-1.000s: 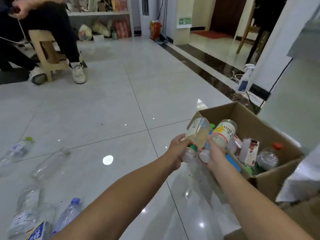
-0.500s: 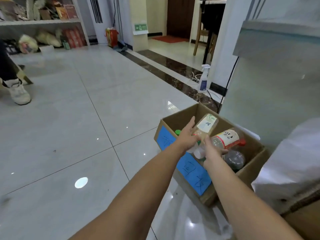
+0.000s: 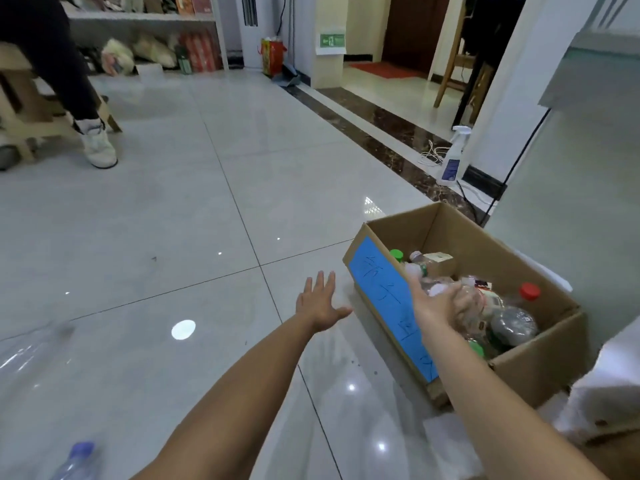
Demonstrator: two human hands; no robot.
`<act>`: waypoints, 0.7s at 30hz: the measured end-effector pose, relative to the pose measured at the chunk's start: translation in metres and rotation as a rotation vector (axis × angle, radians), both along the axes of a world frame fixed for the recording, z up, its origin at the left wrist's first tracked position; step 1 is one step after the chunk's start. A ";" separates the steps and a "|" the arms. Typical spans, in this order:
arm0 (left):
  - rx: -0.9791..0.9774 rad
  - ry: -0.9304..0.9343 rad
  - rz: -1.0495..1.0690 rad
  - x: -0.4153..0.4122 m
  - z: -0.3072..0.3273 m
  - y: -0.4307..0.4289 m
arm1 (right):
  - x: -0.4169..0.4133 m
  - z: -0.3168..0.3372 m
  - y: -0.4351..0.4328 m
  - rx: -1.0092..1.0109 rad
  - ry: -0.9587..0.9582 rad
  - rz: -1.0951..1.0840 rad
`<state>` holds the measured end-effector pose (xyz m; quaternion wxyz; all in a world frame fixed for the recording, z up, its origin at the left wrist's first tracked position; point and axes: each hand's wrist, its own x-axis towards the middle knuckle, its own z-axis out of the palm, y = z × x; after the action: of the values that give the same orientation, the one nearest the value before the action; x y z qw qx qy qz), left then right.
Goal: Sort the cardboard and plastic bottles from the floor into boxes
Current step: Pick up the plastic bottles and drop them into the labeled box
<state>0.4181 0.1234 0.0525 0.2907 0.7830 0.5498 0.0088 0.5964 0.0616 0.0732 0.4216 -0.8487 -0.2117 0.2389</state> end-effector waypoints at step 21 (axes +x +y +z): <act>-0.144 0.237 0.755 -0.393 -0.015 -0.146 | -0.287 -0.040 0.012 0.011 -0.448 0.849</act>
<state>0.0254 -0.0227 0.0378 0.2556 0.4993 0.8278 -0.0138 0.3096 0.0732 0.0336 0.2353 -0.7158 -0.6263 0.2001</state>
